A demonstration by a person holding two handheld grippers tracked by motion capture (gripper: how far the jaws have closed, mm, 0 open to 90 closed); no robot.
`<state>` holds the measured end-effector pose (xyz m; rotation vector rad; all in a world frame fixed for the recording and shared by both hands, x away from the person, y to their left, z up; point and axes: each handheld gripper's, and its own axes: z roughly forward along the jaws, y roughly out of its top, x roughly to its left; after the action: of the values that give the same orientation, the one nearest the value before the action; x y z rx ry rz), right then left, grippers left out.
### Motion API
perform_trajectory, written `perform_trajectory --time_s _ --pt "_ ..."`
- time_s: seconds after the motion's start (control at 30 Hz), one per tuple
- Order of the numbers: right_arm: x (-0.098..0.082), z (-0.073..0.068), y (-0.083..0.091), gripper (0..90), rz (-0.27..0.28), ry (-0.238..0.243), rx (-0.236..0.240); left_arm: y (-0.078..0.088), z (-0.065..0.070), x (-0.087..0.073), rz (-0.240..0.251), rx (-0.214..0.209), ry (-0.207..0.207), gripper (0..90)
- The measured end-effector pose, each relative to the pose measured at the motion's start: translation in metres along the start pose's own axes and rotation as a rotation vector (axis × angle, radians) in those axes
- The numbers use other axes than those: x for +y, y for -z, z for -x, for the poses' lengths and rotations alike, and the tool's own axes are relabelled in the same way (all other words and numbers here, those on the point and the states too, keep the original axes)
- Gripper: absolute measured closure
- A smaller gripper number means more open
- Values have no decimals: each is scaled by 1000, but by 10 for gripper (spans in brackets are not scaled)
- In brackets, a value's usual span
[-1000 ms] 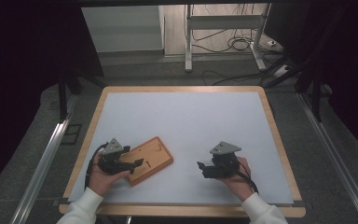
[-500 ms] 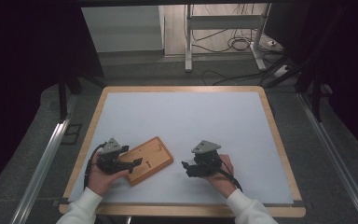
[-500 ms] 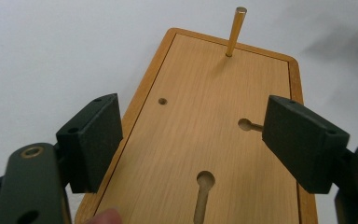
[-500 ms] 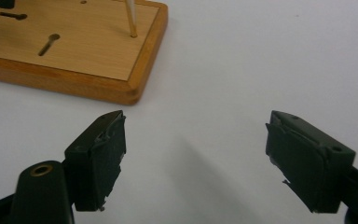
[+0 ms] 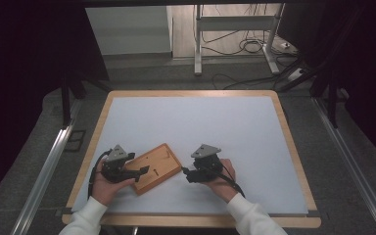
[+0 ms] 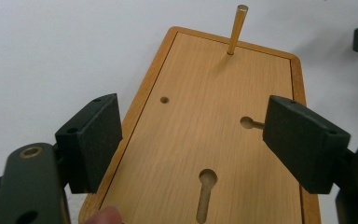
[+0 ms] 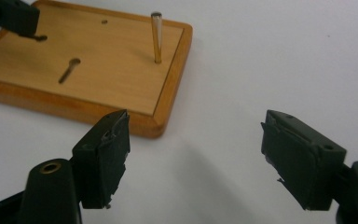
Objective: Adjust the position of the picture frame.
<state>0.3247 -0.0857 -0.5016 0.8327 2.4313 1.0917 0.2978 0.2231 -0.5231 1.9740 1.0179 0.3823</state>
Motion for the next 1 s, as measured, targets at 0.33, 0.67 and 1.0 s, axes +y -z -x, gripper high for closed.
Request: perform_trajectory --time_s 0.33,0.67,1.0 --pt "23 -9 -30 350 4 22 32 1 -1 0 1 0 -3 194" --pt "32 -16 -60 479 -11 32 60 1 -1 -1 -2 0 -6 191" --pt "39 -13 -75 662 -1 -12 69 0 -2 -1 -6 0 -4 190"
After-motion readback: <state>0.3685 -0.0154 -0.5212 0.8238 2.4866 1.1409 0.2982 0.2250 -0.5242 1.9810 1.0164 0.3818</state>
